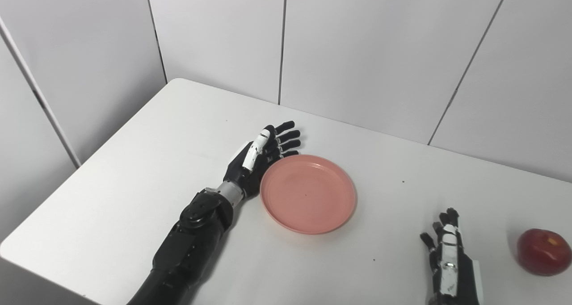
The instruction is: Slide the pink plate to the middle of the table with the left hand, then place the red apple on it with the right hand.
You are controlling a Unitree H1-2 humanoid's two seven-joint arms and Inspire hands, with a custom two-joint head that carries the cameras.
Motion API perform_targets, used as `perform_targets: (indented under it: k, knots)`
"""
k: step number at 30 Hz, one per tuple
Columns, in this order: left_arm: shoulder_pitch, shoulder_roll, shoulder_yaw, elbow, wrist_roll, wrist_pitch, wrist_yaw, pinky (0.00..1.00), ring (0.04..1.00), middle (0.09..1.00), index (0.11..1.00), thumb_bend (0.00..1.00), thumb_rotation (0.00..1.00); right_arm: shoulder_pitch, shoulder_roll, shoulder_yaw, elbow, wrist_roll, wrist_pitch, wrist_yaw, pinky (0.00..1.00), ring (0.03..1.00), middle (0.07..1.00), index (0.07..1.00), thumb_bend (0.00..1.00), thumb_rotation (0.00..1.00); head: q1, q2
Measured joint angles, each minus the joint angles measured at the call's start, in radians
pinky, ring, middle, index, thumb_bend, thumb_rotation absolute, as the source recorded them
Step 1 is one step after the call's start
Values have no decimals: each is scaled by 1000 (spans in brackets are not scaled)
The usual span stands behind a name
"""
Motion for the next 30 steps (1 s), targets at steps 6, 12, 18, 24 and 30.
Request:
perform_targets:
  k: [6,12,18,24,30]
  knots:
    - [20,-35,-29,-48,20,41,20,858,880,882,860,349,1000,0,9,0,-1,-1,0,-4,1000,988,982,979,253,1000,-26,15]
    - [27,-54,-36,-79,32,79,21,873,889,888,868,352,1000,0,19,0,-2,1,0,-11,1000,984,979,978,244,1000,-48,26]
    - [42,-75,-47,-104,40,94,28,876,888,889,872,354,1000,0,27,1,-4,-4,1,-21,1000,970,971,970,262,1000,-84,48]
    - [42,-106,-76,-106,71,95,43,878,887,892,878,348,1000,0,37,9,-7,-17,1,-33,1000,965,967,960,254,1000,-110,60]
    - [48,-121,-91,-114,76,102,46,863,879,884,871,335,1000,0,43,18,-9,-39,2,-40,1000,967,968,962,260,1000,-132,71]
